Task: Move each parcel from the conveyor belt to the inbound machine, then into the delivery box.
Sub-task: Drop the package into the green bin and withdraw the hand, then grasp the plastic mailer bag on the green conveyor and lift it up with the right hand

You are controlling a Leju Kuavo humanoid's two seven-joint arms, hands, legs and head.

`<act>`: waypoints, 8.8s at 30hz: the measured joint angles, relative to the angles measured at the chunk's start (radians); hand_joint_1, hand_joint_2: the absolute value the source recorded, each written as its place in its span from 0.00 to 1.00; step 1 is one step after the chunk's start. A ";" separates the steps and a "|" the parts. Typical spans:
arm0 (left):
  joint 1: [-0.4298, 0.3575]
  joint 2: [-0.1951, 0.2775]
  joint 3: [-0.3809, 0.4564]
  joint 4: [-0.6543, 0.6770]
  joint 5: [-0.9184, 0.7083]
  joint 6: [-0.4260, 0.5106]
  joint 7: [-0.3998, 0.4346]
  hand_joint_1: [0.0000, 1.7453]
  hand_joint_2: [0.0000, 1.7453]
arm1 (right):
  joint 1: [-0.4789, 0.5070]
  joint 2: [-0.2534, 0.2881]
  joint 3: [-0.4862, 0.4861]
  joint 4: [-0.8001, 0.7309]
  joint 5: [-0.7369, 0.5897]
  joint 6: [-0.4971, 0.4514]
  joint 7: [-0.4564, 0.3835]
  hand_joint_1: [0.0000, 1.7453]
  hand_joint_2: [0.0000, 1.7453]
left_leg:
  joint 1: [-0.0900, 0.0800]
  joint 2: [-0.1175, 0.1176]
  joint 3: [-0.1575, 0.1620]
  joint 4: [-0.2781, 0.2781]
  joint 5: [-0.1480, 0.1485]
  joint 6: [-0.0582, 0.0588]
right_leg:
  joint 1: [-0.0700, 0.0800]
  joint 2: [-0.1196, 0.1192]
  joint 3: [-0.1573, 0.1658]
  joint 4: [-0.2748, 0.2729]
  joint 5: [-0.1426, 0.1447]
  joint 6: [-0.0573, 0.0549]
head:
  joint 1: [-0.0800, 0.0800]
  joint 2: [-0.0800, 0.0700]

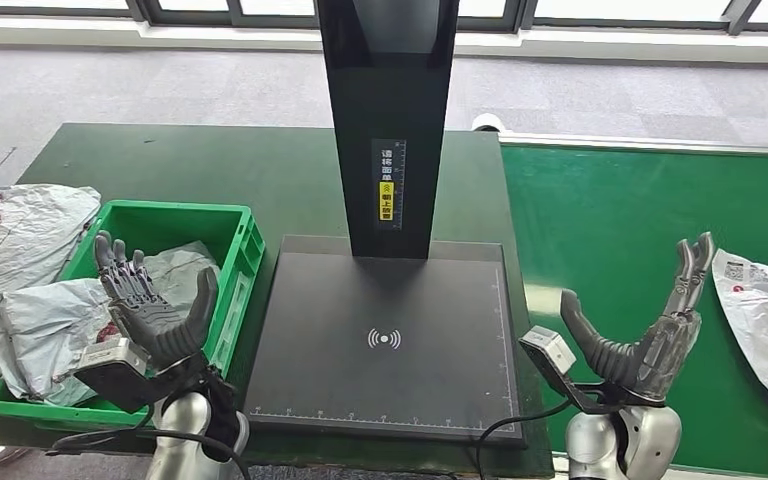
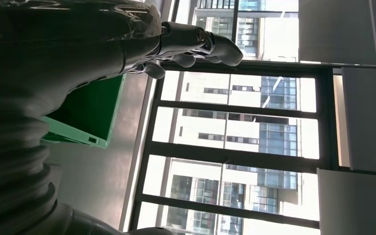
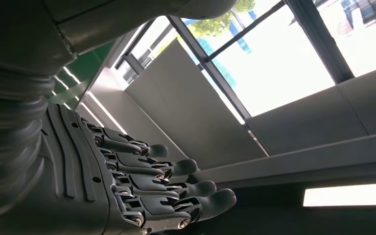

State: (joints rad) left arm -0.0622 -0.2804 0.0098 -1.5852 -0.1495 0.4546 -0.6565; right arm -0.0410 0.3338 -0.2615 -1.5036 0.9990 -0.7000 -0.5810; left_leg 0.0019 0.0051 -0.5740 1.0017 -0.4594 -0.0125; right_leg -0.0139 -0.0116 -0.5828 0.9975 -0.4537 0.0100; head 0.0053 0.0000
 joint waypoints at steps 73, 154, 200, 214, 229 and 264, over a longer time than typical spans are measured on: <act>0.046 0.006 -0.077 0.199 0.023 -0.242 0.001 0.00 1.00 | -0.106 -0.012 0.482 0.623 -0.742 0.039 -0.119 0.00 1.00 | 0.001 0.002 -0.002 -0.001 0.001 -0.002 | 0.001 0.001 -0.003 0.000 0.000 -0.002 | 0.000 0.000; 0.057 0.009 -0.077 0.279 0.000 -0.274 0.000 0.00 1.00 | -0.215 -0.385 0.039 0.733 0.481 -0.001 0.744 0.00 1.00 | -0.002 0.000 -0.002 0.001 0.001 0.002 | -0.003 -0.001 -0.002 -0.001 0.003 0.003 | 0.000 0.000; 0.062 0.011 -0.077 0.325 -0.076 -0.284 0.000 0.00 1.00 | -0.383 -0.551 -0.462 1.199 0.392 0.270 0.694 0.00 1.00 | -0.003 -0.002 -0.003 0.001 0.000 0.004 | -0.004 -0.002 -0.001 -0.001 0.002 0.004 | 0.000 0.000; 0.041 0.020 -0.077 0.359 -0.078 -0.263 0.000 0.00 1.00 | -0.434 -0.551 -0.529 1.204 0.359 0.576 0.614 1.00 1.00 | -0.003 0.002 -0.001 0.001 0.000 0.004 | -0.003 0.001 0.000 -0.001 0.003 0.004 | 0.000 0.000; 0.042 0.017 -0.077 0.362 -0.114 -0.269 0.000 0.00 1.00 | -0.448 -0.550 -0.529 1.204 0.369 0.553 0.598 1.00 1.00 | -0.002 0.003 0.000 0.002 0.000 0.005 | -0.003 0.001 0.002 -0.001 0.004 0.005 | 0.000 0.000; 0.048 0.003 -0.035 0.369 -0.172 -0.281 0.000 0.00 1.00 | -0.250 -0.185 -0.204 0.723 0.483 0.222 0.412 1.00 1.00 | 0.003 0.004 0.000 0.001 0.000 -0.002 | 0.005 0.004 -0.001 0.000 0.002 -0.002 | 0.000 0.000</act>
State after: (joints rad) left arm -0.0140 -0.2776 -0.0253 -1.2164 -0.3211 0.1740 -0.6564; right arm -0.2909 0.1488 -0.4652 -0.7805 1.4816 -0.4780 -0.1691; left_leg 0.0053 0.0091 -0.5741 1.0025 -0.4591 -0.0146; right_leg -0.0091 -0.0080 -0.5835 0.9977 -0.4517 0.0081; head 0.0057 0.0000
